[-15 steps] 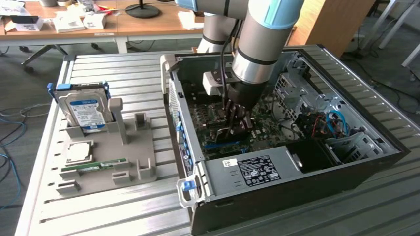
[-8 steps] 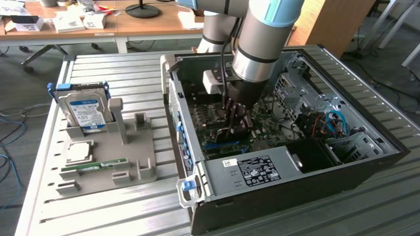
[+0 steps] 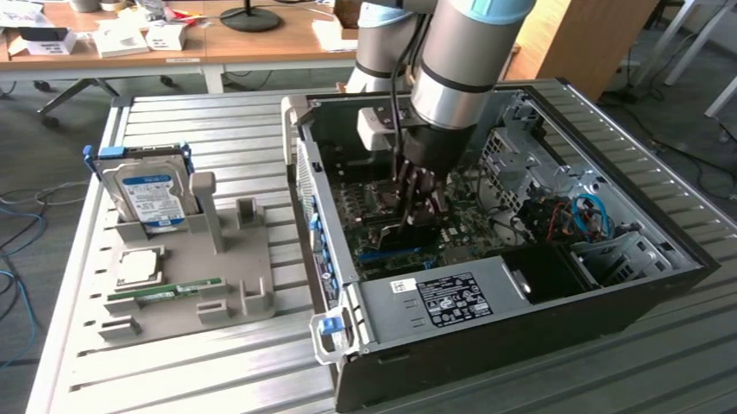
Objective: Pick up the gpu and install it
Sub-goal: 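Insert the gpu into the slot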
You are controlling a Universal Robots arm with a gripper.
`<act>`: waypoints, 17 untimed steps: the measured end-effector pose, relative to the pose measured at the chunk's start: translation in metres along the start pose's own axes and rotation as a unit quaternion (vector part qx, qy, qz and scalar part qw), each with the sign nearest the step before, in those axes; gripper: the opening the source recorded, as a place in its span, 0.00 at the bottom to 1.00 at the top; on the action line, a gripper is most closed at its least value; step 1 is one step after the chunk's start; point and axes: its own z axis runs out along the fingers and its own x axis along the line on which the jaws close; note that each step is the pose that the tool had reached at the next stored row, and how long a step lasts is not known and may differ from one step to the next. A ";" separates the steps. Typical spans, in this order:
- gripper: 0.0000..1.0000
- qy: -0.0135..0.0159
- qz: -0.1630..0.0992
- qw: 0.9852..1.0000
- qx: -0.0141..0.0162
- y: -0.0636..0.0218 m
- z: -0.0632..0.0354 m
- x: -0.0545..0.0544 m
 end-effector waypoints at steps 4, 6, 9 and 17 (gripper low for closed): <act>0.33 0.000 0.000 1.000 0.000 0.0008 -0.0131 0.000; 0.33 0.000 0.000 1.000 0.000 0.0012 -0.0200 0.000; 0.33 0.000 0.000 1.000 0.000 0.0018 -0.0303 -0.001; 0.33 0.000 0.000 1.000 0.000 0.0032 -0.0535 -0.001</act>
